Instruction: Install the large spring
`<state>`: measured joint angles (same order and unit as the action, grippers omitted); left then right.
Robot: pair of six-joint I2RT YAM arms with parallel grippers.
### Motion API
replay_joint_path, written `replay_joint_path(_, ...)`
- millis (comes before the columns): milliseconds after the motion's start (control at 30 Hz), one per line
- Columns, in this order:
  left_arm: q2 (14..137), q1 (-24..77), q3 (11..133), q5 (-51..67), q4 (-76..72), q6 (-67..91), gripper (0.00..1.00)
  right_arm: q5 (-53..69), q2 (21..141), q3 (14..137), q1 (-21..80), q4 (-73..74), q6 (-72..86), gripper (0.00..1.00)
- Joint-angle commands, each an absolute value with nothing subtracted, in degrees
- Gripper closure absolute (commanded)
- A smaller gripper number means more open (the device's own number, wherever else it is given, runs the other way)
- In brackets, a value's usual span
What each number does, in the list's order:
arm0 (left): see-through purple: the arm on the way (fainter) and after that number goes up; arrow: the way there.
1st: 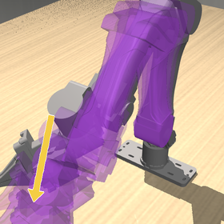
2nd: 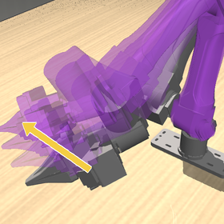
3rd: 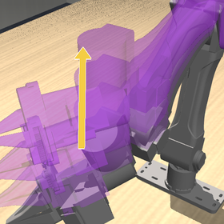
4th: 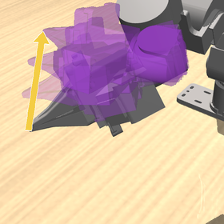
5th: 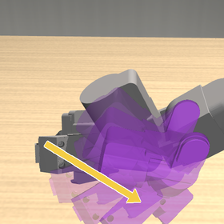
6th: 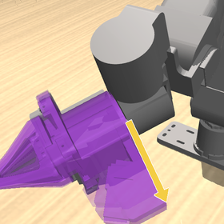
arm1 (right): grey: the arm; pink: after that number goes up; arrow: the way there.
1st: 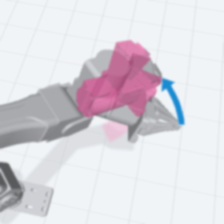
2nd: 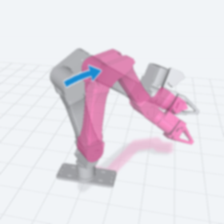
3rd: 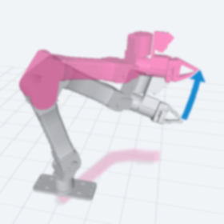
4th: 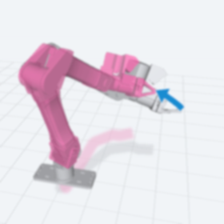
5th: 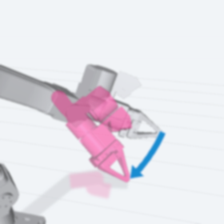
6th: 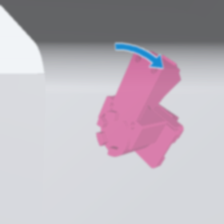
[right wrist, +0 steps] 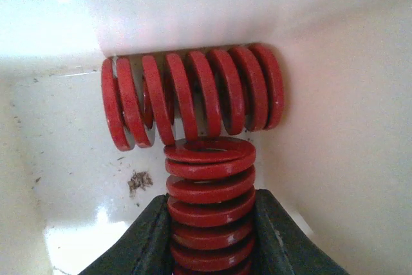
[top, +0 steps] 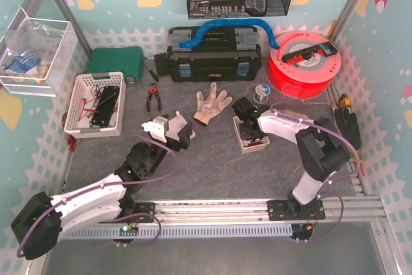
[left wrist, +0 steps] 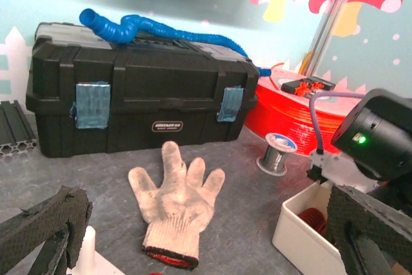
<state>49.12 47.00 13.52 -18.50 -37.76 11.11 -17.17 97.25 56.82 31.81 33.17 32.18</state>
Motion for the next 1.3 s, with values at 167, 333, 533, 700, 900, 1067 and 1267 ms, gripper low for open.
replay_joint_path(167,51.0,47.1,12.7,-22.6,-39.3,13.7,0.01,-20.6,86.9,56.1,31.5,31.8,28.5,0.87)
replay_joint_path(333,52.9,45.2,13.6,-19.2,-38.0,17.7,0.01,-19.6,81.7,54.6,31.6,27.9,24.4,0.87)
replay_joint_path(533,56.7,42.2,16.3,-13.6,-34.3,25.1,0.01,-19.1,76.2,53.0,33.6,20.3,17.6,0.88)
replay_joint_path(700,57.7,38.1,18.1,-1.7,-31.8,31.7,0.13,-12.8,72.2,49.0,35.7,7.8,11.3,0.88)
replay_joint_path(900,58.0,37.2,22.1,8.1,-26.9,36.4,0.29,-7.8,69.0,40.0,43.0,-13.8,-1.1,0.88)
replay_joint_path(1067,58.7,37.1,25.2,14.7,-24.2,39.3,0.39,-6.7,69.9,33.9,47.9,-29.5,-9.1,0.88)
replay_joint_path(1267,59.9,37.1,28.3,20.1,-22.1,40.8,0.38,-4.6,71.2,26.8,50.3,-44.7,-12.6,0.89)
